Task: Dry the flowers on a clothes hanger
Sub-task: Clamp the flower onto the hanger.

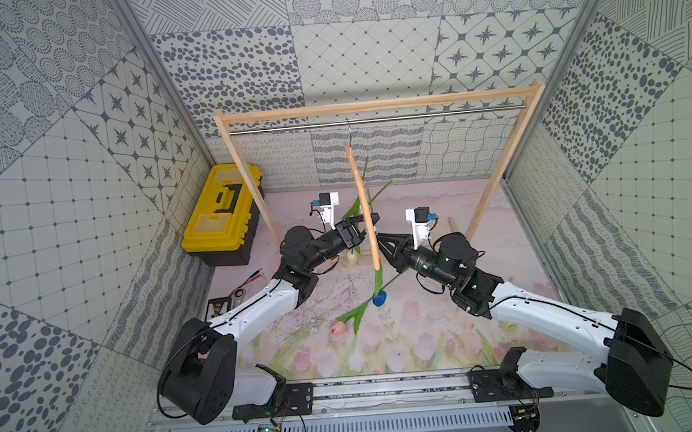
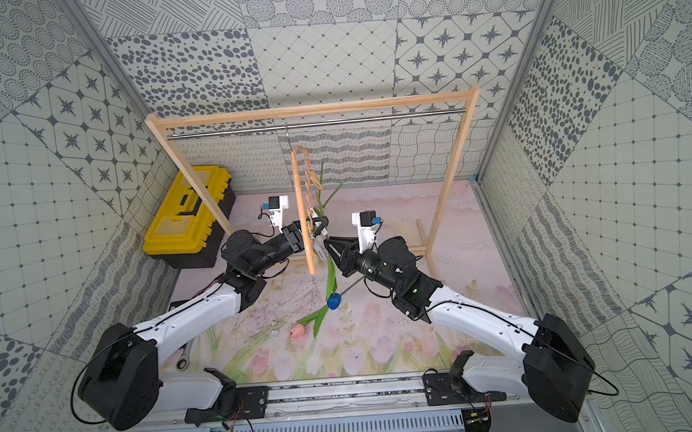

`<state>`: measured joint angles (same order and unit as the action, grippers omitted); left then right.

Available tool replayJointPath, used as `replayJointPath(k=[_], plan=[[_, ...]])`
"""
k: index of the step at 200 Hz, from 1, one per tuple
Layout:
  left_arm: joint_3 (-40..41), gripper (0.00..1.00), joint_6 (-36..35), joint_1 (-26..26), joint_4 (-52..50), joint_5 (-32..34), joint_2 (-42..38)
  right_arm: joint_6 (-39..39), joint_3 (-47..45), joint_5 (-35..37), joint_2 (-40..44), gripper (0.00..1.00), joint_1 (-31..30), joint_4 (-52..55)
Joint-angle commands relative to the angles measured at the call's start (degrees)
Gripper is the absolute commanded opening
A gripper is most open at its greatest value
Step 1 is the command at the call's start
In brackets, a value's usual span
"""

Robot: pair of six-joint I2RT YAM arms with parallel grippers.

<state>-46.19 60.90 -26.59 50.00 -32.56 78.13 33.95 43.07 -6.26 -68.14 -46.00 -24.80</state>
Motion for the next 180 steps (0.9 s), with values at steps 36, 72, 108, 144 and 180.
replayJointPath(k=[36, 72, 108, 144, 180], plan=[[1.1, 0.71, -13.1, 3.2, -17.6, 5.4, -7.9, 1.7, -4.1, 3.7, 10.0, 0.37, 4.0, 7.6], [0.1, 0.75, -21.5, 3.4, -31.4, 10.7, -13.1, 1.6, -3.9, 4.3, 14.5, 0.40, 6.1, 16.6], [0.1, 0.81, -29.8, 3.3, -46.5, 19.7, -21.4, 2.8, -4.2, 4.4, 18.1, 0.45, 6.2, 26.4], [-1.3, 0.87, -35.1, 3.4, -63.5, 35.6, -28.7, 4.7, -6.2, 6.1, 22.6, 0.50, 6.2, 34.0], [-2.9, 0.84, -32.5, 3.4, -81.9, 51.7, -31.1, 5.7, -5.7, 10.1, 25.9, 0.50, 6.3, 41.8]])
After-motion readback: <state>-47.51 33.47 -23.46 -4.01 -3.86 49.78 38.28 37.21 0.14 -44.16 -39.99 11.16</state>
